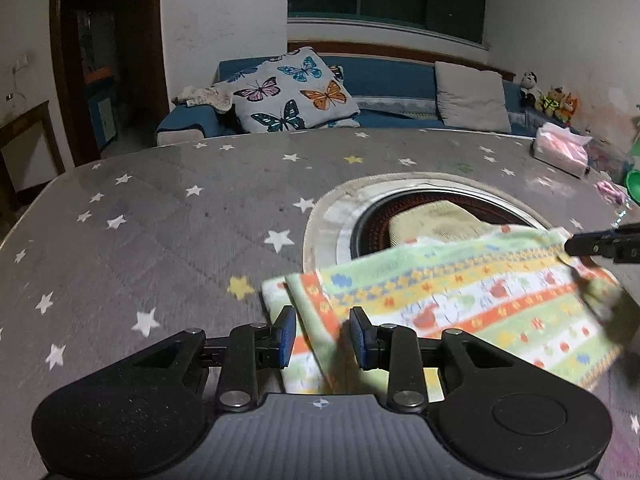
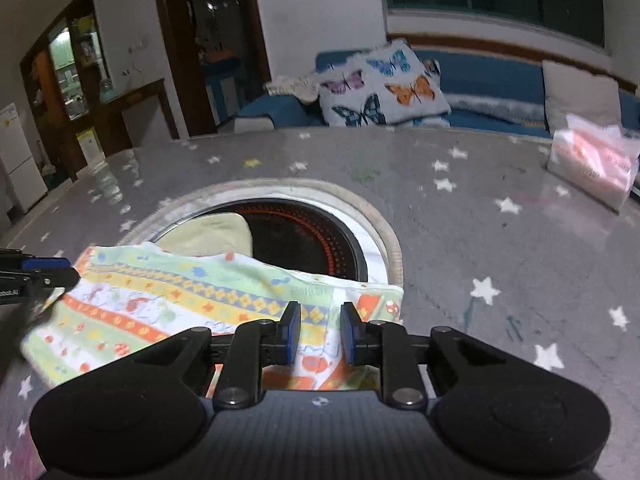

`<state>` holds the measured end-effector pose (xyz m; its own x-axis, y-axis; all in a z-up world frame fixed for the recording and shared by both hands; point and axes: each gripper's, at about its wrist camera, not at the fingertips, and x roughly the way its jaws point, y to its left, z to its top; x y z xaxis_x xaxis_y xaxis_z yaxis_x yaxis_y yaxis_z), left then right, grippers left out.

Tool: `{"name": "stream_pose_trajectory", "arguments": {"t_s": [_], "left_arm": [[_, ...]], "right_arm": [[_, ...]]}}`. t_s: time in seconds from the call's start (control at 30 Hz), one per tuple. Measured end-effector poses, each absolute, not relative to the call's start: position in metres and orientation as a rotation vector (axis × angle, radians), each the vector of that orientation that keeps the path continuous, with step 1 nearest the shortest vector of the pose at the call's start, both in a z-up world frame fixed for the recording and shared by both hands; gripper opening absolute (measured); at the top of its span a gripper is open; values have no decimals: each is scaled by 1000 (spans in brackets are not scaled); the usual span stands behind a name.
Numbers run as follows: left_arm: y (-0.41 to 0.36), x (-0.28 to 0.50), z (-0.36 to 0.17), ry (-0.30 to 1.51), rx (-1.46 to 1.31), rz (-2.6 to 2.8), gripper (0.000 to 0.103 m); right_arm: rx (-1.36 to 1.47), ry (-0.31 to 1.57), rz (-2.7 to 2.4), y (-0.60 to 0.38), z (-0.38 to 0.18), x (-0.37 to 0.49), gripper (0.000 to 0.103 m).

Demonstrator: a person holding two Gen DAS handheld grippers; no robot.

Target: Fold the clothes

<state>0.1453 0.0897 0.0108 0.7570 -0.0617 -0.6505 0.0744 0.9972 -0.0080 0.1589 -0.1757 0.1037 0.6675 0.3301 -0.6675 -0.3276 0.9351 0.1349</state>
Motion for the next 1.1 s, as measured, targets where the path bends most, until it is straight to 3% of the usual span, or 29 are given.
{"name": "stream_pose_trajectory", "arguments": {"t_s": [0.3,0.33,0.57,0.63,0.73,1.1], "left_arm": [[111,154,11,720,-26,-13,35],[114,151,13,718,-34,-4,38],[134,131,26,695,-90,65,76],[139,126,30,691,-111,83,83],[147,119,33,691,-162,91,86],[153,109,29,729,-347,35,88]], "right_arm": [[-31,728,400,-166,119,147,23],[-41,721,420,-160,122,142,29],[-188,675,635,-97,134,100,33],[-258,649,706,-75,135,85,39],[-364,607,807,-44,134,62,44],[-592,546,935,38,106,31,43]]}}
